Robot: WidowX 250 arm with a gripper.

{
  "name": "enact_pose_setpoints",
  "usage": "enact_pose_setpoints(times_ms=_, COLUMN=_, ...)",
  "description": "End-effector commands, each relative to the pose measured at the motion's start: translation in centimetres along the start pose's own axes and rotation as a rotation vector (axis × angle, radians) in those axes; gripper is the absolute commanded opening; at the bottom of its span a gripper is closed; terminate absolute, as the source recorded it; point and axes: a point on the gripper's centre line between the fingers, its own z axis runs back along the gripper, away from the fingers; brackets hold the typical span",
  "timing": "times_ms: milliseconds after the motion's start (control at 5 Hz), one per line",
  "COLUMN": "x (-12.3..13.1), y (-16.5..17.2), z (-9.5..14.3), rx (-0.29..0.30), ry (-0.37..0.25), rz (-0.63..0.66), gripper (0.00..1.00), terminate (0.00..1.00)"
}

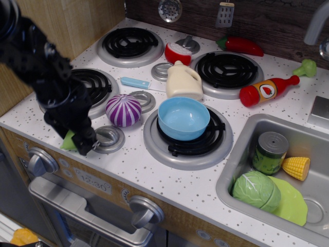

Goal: Put pear in bowl

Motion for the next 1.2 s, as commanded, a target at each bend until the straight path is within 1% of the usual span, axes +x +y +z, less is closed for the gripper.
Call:
enact_pose_setpoints(times_ms=0, x=4.3, y=-2.3, z=7.0, rx=0.062, ry=0.023, rz=0.031, gripper=0.0, terminate=0.0)
enact_pose_setpoints(times_ms=200, x=7.5, y=-5.2, z=8.6, rx=0.073, ry=0.018, rz=0.075, gripper=0.0, terminate=0.0)
enact_pose_setpoints(times_ms=400, x=10.3, y=-7.9, z=7.8, rx=0.096, ry=-0.033, rz=0.094, gripper=0.0, terminate=0.0)
enact_pose_setpoints(times_ms=600, x=11.6, y=-9.4, z=6.4, rx=0.066, ry=-0.068, rz=0.084, gripper=0.0, terminate=0.0)
enact_pose_setpoints(times_ms=800, x=12.1, y=-9.8, z=5.5, rx=0.042, ry=-0.087, rz=0.082, gripper=0.0, terminate=0.0)
enact_pose_setpoints(times_ms=1000, x=12.1, y=-10.3, z=5.0, rx=0.013, ry=-0.108, rz=0.083, gripper=1.0, terminate=0.0)
